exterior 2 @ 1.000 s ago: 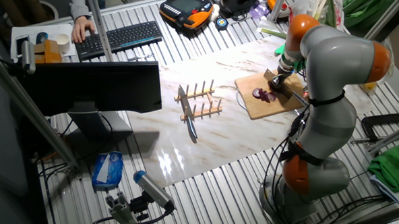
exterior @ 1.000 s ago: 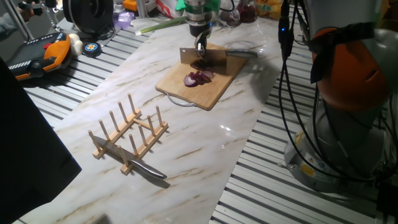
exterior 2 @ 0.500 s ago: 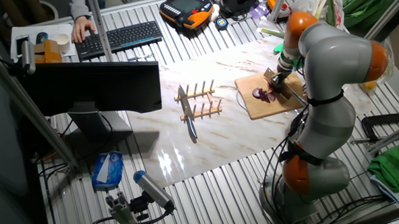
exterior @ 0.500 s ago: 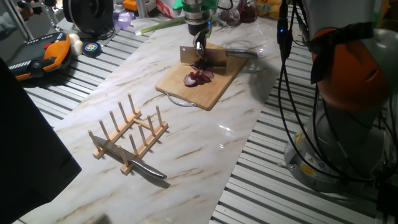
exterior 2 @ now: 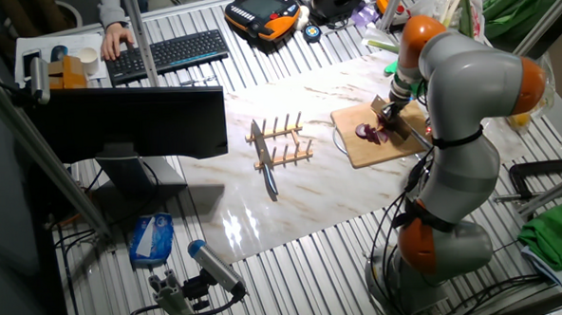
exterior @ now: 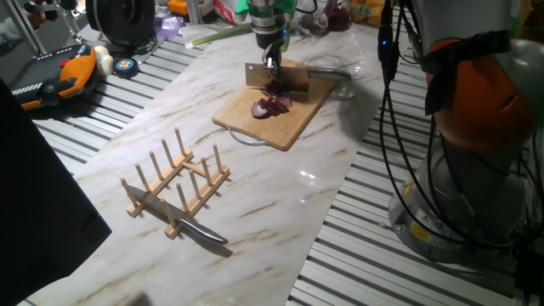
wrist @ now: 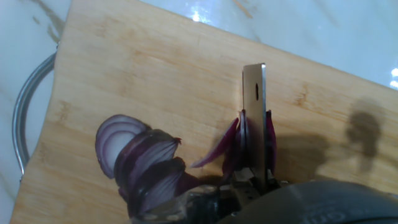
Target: Chop the onions
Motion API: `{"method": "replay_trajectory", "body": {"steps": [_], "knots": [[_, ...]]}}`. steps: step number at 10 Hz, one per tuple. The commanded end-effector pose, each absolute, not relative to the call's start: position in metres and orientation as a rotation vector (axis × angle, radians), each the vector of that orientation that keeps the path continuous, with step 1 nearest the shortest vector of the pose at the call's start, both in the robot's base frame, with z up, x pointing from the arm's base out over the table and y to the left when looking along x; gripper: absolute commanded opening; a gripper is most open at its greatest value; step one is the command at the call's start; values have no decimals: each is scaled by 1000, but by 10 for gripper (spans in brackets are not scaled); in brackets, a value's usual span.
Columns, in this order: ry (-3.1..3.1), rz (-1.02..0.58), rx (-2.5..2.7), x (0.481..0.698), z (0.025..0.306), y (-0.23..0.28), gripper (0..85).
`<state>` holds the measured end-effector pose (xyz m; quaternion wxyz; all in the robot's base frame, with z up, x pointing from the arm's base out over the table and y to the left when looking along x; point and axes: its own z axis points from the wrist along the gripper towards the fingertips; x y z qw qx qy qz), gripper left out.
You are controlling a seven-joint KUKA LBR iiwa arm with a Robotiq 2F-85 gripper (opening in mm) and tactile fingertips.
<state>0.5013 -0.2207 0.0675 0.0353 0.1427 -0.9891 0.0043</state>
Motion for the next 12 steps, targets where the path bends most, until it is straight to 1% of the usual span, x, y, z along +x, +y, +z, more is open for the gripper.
{"method": "replay_trajectory", "body": {"steps": [1, 7, 12], "knots": [[-3040, 11, 437, 502, 66, -220, 7], [-3031, 4, 438, 501, 62, -222, 7], [-3029, 4, 421, 491, 58, -223, 7]]}}
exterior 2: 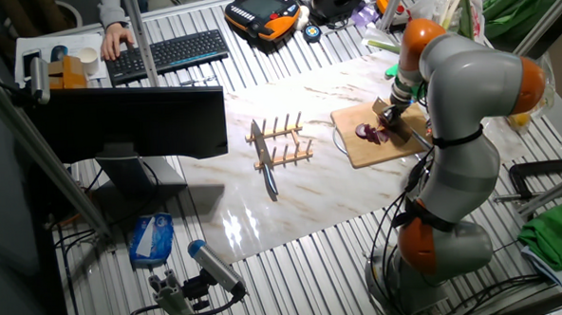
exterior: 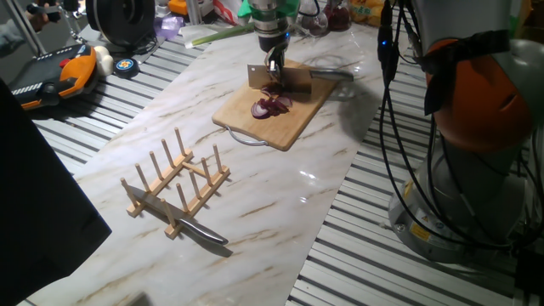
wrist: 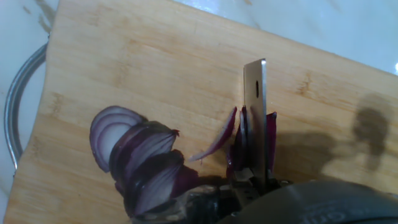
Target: Chop the onions
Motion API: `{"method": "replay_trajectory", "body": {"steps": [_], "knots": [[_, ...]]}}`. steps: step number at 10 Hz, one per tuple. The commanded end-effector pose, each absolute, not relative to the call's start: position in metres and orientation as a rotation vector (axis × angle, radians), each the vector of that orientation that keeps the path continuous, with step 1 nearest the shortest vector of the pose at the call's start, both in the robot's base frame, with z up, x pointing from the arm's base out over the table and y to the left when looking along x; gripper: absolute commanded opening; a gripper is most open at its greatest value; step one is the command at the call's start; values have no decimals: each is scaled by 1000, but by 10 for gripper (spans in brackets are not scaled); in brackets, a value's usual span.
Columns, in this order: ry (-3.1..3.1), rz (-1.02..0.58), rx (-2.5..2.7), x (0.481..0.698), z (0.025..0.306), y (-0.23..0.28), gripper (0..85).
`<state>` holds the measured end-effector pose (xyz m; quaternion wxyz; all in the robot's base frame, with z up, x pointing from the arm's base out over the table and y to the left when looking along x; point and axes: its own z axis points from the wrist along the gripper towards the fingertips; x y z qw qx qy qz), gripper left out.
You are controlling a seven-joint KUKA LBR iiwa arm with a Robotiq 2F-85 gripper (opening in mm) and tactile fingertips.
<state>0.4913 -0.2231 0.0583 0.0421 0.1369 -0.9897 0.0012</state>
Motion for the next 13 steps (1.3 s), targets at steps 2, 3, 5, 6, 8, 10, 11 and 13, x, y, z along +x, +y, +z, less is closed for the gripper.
{"method": "replay_trajectory", "body": {"steps": [2, 3, 5, 6, 8, 10, 11, 13], "knots": [[-3028, 13, 408, 495, 63, -220, 7], [-3025, 22, 405, 498, 65, -218, 7], [-3026, 20, 401, 499, 62, -217, 7], [-3029, 18, 399, 500, 60, -217, 7], [-3038, 18, 391, 500, 58, -217, 7], [-3053, -14, 358, 500, 58, -217, 7], [-3057, -14, 357, 500, 58, -217, 30], [-3076, -22, 338, 502, 59, -215, 107]]}}
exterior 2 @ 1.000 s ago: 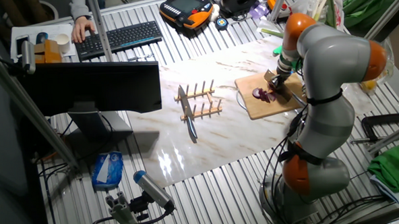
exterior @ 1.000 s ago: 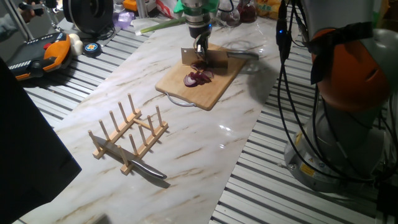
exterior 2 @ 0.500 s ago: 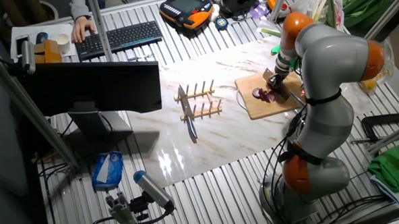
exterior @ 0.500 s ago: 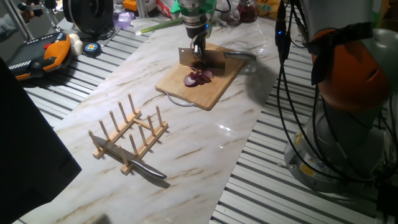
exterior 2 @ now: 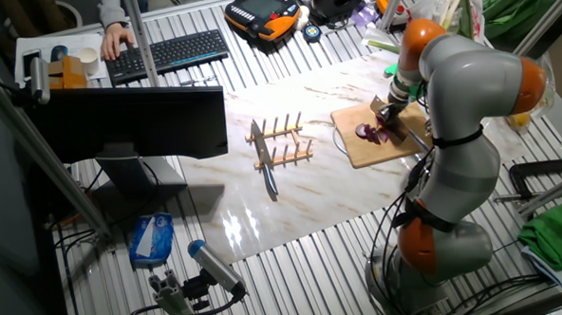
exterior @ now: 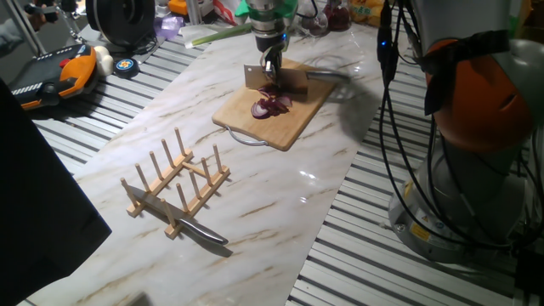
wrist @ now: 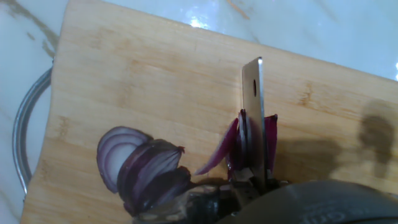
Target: Chop the onions
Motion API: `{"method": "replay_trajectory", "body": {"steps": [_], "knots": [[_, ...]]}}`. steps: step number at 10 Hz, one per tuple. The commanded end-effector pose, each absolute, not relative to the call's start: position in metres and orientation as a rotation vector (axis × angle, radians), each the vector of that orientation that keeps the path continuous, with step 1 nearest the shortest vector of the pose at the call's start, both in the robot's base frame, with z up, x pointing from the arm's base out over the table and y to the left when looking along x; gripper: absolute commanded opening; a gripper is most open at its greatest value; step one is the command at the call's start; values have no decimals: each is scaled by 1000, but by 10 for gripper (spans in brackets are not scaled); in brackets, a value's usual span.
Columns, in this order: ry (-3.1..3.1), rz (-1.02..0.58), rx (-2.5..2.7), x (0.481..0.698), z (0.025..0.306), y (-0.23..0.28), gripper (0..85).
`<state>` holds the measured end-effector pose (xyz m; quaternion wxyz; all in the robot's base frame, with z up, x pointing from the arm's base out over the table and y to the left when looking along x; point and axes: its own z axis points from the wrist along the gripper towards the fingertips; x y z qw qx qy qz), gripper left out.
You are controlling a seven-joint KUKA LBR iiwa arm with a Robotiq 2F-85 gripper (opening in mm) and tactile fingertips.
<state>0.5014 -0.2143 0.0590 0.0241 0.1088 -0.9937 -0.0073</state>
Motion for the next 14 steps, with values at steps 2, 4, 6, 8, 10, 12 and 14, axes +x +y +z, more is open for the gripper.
{"method": "replay_trajectory", "body": {"steps": [2, 4, 6, 8, 10, 12, 14], "knots": [[-3084, -14, 331, 505, 63, -212, 123], [-3088, -18, 324, 508, 67, -212, 153], [-3090, -22, 315, 509, 67, -211, 190], [-3094, -14, 303, 511, 69, -208, 200], [-3096, 0, 296, 515, 72, -205, 200], [-3089, 2, 300, 521, 74, -205, 200], [-3080, 3, 306, 524, 75, -208, 7]]}}
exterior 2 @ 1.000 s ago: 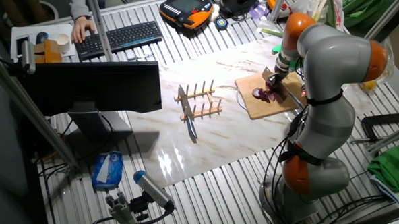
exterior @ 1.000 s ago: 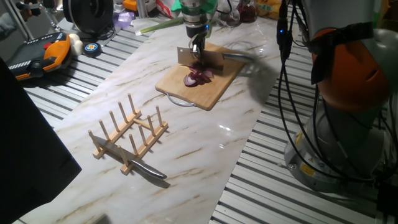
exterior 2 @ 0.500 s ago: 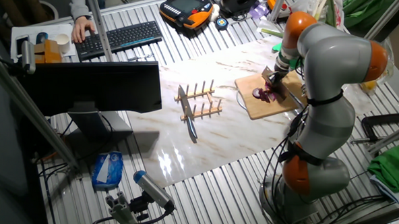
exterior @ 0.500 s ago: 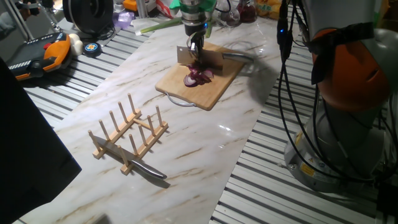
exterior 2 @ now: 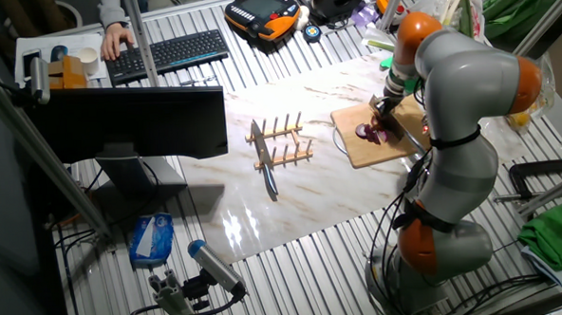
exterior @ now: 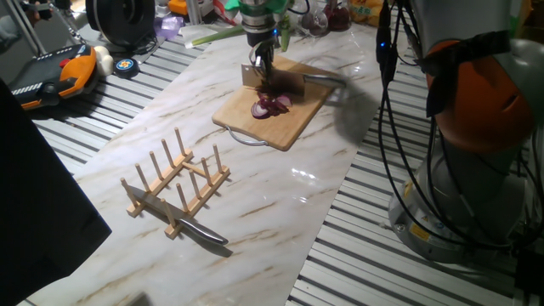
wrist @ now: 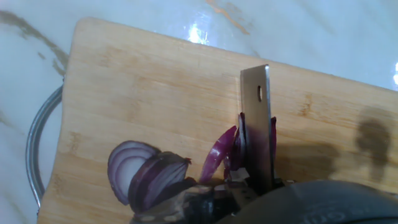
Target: Chop the onions
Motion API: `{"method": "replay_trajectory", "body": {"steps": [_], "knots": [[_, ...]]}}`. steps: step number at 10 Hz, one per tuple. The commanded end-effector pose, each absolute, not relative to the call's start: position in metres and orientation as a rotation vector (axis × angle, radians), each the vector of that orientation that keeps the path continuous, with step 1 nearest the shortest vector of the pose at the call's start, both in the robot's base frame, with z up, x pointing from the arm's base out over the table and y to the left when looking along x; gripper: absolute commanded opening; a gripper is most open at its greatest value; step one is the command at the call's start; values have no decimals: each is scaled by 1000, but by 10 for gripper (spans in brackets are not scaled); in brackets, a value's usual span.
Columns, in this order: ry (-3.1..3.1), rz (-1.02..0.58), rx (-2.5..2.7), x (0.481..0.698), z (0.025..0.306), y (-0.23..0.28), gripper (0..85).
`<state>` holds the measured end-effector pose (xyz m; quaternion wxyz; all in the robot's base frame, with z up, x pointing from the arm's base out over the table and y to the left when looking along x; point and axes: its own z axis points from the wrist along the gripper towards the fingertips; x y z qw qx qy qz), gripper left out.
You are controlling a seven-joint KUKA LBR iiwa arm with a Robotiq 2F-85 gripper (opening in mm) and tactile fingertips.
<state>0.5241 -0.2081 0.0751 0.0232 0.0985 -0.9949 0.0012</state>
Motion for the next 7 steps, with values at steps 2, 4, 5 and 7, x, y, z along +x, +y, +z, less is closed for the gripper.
{"method": "replay_trajectory", "body": {"steps": [2, 4, 5, 7], "knots": [[-3080, 22, 296, 525, 74, -209, 7], [-3072, 28, 298, 526, 68, -209, 7], [-3064, 24, 297, 527, 65, -209, 7], [-3043, 35, 299, 526, 65, -210, 7]]}}
